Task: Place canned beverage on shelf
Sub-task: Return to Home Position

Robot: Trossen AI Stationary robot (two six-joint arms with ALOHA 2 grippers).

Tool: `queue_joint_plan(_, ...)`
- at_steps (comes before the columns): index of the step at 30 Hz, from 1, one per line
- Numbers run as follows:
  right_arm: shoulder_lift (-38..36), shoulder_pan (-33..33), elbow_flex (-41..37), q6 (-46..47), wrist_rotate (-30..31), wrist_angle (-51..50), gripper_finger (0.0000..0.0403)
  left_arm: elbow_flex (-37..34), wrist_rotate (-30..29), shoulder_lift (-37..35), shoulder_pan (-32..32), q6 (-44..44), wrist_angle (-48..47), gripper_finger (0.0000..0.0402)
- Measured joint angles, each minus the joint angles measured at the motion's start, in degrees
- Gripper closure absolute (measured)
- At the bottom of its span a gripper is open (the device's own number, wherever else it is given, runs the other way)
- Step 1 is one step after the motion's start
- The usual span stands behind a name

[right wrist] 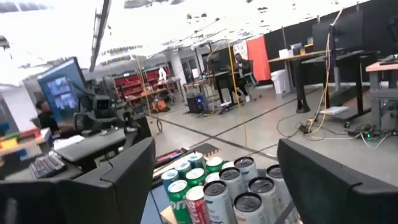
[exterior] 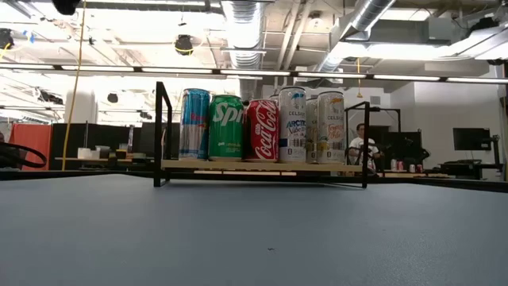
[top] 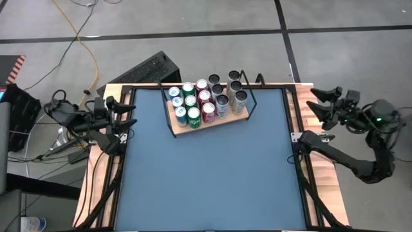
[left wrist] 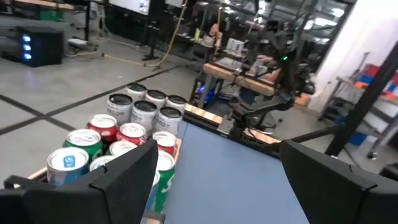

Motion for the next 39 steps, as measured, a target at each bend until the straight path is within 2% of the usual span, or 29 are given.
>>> queue_joint_plan(6,-8.1,0.0,-11.4,5.1,4.2,4.3,0.0078,-5.0,1.8,-8.5,0.0,0.5,0.1,0.0077)
queue_joint_plan(9,-12.0,-0.1,-16.4,7.0,4.4,4.5,0.0078,-6.9,2.2,-11.3,0.0,1.0,0.1,0.0077)
queue_joint_plan(12,-11.4,0.0,-18.7,8.9,3.4,2.5,0.0078,-8.9,2.3,-13.7,0.0,0.9,0.0,0.0077)
queue_joint_plan(21,-12.0,0.6,-27.9,8.8,1.8,9.3,0.0078,-15.4,3.0,-17.9,0.0,2.6,4.9,0.0077)
queue_joint_plan(26,-12.0,1.2,-33.0,6.7,-4.2,15.8,0.0078,-18.9,5.8,-17.9,0.0,2.5,6.9,0.0077)
queue_joint_plan(28,-11.9,1.7,-34.7,6.3,-4.8,16.8,0.0078,-20.6,6.4,-17.9,0.0,2.7,8.9,0.0077)
queue_joint_plan(31,-11.9,3.1,-37.1,6.3,-6.2,20.7,0.0078,-22.7,7.2,-17.9,0.0,4.2,12.8,0.0077)
queue_joint_plan(39,-11.9,10.6,-41.3,6.4,-6.5,25.5,0.0078,-24.5,7.8,-17.9,0.0,5.0,13.5,0.0077)
